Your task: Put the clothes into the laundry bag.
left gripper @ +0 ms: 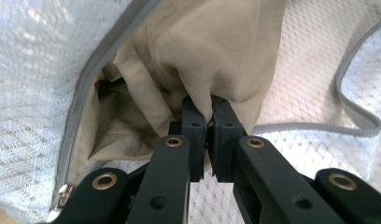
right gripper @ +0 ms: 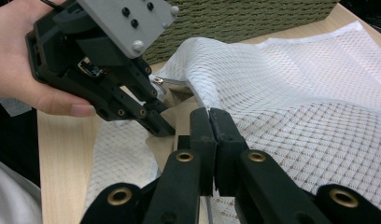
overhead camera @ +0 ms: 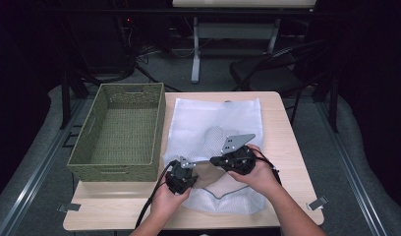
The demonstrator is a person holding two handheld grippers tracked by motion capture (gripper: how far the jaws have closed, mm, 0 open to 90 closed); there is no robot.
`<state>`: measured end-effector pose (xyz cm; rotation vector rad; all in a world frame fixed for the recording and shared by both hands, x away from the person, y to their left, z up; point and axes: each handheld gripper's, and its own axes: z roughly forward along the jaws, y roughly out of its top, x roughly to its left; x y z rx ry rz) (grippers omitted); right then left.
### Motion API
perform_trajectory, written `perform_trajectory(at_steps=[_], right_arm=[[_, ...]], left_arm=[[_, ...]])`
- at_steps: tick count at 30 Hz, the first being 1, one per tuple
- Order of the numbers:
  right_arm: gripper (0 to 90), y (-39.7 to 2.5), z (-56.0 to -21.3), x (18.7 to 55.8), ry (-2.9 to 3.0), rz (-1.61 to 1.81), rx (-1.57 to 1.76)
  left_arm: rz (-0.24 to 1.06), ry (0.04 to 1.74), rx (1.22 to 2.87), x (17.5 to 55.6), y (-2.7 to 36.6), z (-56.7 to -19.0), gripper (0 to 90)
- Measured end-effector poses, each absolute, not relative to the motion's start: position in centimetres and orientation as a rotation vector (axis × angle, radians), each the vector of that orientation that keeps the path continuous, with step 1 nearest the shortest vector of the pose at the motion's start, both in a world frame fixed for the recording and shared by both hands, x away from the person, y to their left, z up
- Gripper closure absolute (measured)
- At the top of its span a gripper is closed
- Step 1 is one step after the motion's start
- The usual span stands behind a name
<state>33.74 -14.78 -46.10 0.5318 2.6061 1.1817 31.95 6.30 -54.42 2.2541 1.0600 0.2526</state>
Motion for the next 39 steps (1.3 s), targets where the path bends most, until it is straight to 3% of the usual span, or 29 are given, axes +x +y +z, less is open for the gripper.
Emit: perform_trajectory(at_steps=[31,39], right_arm=[[89.4,-14.8,-46.2,33.9,2.608,1.175,0.536],[89.3,-15.0,-46.4,34.0,2.612,1.166,0.551]], left_arm=[[0.298,1.113,2.187,34.2,5.2,-55.5,85.2],[0.308,1.108,2.197,33.9,5.6,-55.4,75.5]])
